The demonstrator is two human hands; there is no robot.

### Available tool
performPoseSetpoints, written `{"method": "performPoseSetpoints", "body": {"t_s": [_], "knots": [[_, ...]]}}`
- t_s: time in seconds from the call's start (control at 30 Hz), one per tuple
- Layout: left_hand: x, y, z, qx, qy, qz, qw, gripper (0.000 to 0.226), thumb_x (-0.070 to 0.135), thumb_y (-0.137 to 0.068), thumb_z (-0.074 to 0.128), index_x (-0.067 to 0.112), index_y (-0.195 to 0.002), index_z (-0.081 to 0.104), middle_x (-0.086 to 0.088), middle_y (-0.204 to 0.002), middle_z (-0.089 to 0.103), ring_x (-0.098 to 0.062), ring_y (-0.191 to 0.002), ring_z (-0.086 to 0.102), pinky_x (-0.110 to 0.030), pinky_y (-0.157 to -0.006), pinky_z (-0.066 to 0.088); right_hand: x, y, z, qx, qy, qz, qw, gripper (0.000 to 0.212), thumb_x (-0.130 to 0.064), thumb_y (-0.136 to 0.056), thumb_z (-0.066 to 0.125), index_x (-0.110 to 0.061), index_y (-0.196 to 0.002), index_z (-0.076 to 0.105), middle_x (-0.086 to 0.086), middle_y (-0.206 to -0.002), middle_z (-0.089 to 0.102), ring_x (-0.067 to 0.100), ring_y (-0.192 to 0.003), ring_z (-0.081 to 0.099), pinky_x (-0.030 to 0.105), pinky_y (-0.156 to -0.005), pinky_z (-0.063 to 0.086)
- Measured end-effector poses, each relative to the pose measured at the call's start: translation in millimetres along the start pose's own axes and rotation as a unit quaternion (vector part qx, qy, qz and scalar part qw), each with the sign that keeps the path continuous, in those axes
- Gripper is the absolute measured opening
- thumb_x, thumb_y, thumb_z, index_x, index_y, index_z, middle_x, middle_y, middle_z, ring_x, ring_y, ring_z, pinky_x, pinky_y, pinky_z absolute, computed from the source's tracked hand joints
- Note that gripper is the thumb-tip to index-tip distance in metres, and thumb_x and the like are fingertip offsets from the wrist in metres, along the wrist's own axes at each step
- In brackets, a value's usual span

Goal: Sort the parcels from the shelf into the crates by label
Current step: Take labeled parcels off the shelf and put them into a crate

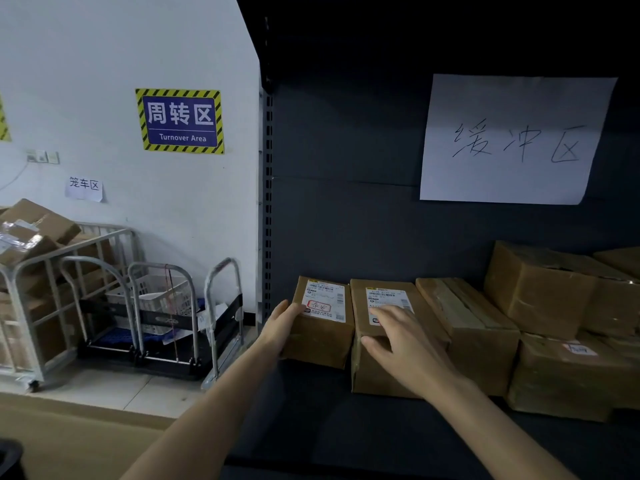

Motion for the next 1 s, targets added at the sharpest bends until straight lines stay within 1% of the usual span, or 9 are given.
{"method": "performPoseSetpoints", "body": {"t_s": [0.1, 0.17, 0.23, 0.3, 0.47, 0.57, 0.63, 0.77, 1.0], "knots": [[2, 17, -13, 0.038, 0.007, 0.027, 0.999, 0.096, 0.06, -0.051, 0.064, 0.022, -0.137, 0.04, -0.009, -0.127, 0.054, -0.028, -0.111, 0.055, -0.048, -0.098, 0.046, -7, 2, 1, 0.01, -0.014, -0.012, 1.0, 0.053, -0.041, -0.094, 0.043, -0.021, -0.143, 0.031, -0.007, -0.146, 0.035, 0.008, -0.134, 0.03, 0.026, -0.108, 0.03], [8, 42, -16, 0.05, 0.001, 0.055, 0.997, 0.071, 0.051, -0.069, 0.063, 0.016, -0.128, 0.048, -0.01, -0.123, 0.056, -0.026, -0.109, 0.055, -0.043, -0.098, 0.045, -16, 3, 2, 0.016, -0.032, -0.023, 0.999, 0.052, -0.039, -0.095, 0.044, -0.02, -0.142, 0.033, -0.006, -0.145, 0.036, 0.009, -0.134, 0.03, 0.025, -0.108, 0.029], [11, 62, -22, 0.05, 0.007, 0.097, 0.994, 0.025, 0.034, -0.088, 0.054, 0.018, -0.107, 0.057, -0.01, -0.115, 0.061, -0.023, -0.104, 0.056, -0.039, -0.094, 0.043, -28, 3, 4, 0.02, -0.054, -0.035, 0.998, 0.052, -0.037, -0.095, 0.044, -0.018, -0.142, 0.033, -0.005, -0.145, 0.037, 0.009, -0.134, 0.03, 0.023, -0.106, 0.028], [9, 76, -31, 0.058, 0.022, 0.122, 0.991, 0.013, 0.025, -0.091, 0.05, 0.02, -0.095, 0.061, -0.01, -0.11, 0.065, -0.025, -0.103, 0.059, -0.041, -0.095, 0.044, -42, 3, 7, 0.014, -0.073, -0.042, 0.996, 0.052, -0.036, -0.096, 0.044, -0.016, -0.142, 0.033, -0.003, -0.146, 0.037, 0.01, -0.134, 0.031, 0.022, -0.106, 0.027], [4, 113, -47, 0.091, 0.048, 0.165, 0.981, 0.015, 0.017, -0.092, 0.048, 0.017, -0.096, 0.063, -0.008, -0.096, 0.069, -0.023, -0.092, 0.062, -0.031, -0.075, 0.047, -66, 8, 17, -0.042, -0.135, -0.024, 0.99, 0.053, -0.037, -0.096, 0.043, -0.009, -0.141, 0.034, 0.003, -0.145, 0.039, 0.016, -0.134, 0.034, 0.025, -0.104, 0.03], [-4, 125, -49, 0.073, 0.04, 0.175, 0.981, 0.024, 0.017, -0.094, 0.047, 0.014, -0.115, 0.057, -0.01, -0.107, 0.066, -0.025, -0.101, 0.062, -0.036, -0.087, 0.049, -76, 15, 25, -0.076, -0.213, -0.035, 0.974, 0.039, -0.035, -0.096, 0.044, -0.013, -0.128, 0.05, 0.0, -0.13, 0.055, 0.012, -0.115, 0.053, 0.022, -0.093, 0.043], [-9, 131, -50, 0.052, 0.028, 0.173, 0.983, 0.029, 0.018, -0.094, 0.046, 0.02, -0.122, 0.052, -0.007, -0.113, 0.065, -0.023, -0.106, 0.061, -0.036, -0.094, 0.048, -77, 18, 29, -0.08, -0.245, -0.035, 0.966, 0.036, -0.033, -0.096, 0.045, -0.015, -0.126, 0.052, -0.001, -0.128, 0.057, 0.009, -0.112, 0.056, 0.022, -0.091, 0.047], [-13, 138, -52, -0.008, -0.052, 0.176, 0.983, 0.037, 0.012, -0.093, 0.049, 0.028, -0.126, 0.048, 0.003, -0.113, 0.066, -0.01, -0.101, 0.064, -0.022, -0.081, 0.053, -70, 24, 41, -0.074, -0.25, -0.024, 0.965, 0.034, -0.029, -0.095, 0.047, -0.016, -0.127, 0.049, -0.001, -0.129, 0.056, 0.01, -0.113, 0.055, 0.021, -0.09, 0.047], [-21, 124, -58, 0.017, -0.2, 0.184, 0.962, 0.05, 0.003, -0.086, 0.059, 0.044, -0.113, 0.05, 0.003, -0.113, 0.066, -0.017, -0.11, 0.061, -0.042, -0.096, 0.05, -59, 32, 69, -0.066, -0.225, 0.007, 0.972, 0.027, -0.02, -0.093, 0.052, -0.013, -0.12, 0.048, 0.001, -0.129, 0.053, 0.013, -0.116, 0.052, 0.019, -0.09, 0.042]]}}
Point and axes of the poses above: each hand's wrist, its own y-axis away from the middle knuckle, its own z-axis out of the palm, x = y × z, the point moved 3 cm from there along -y, towards the middle knuckle
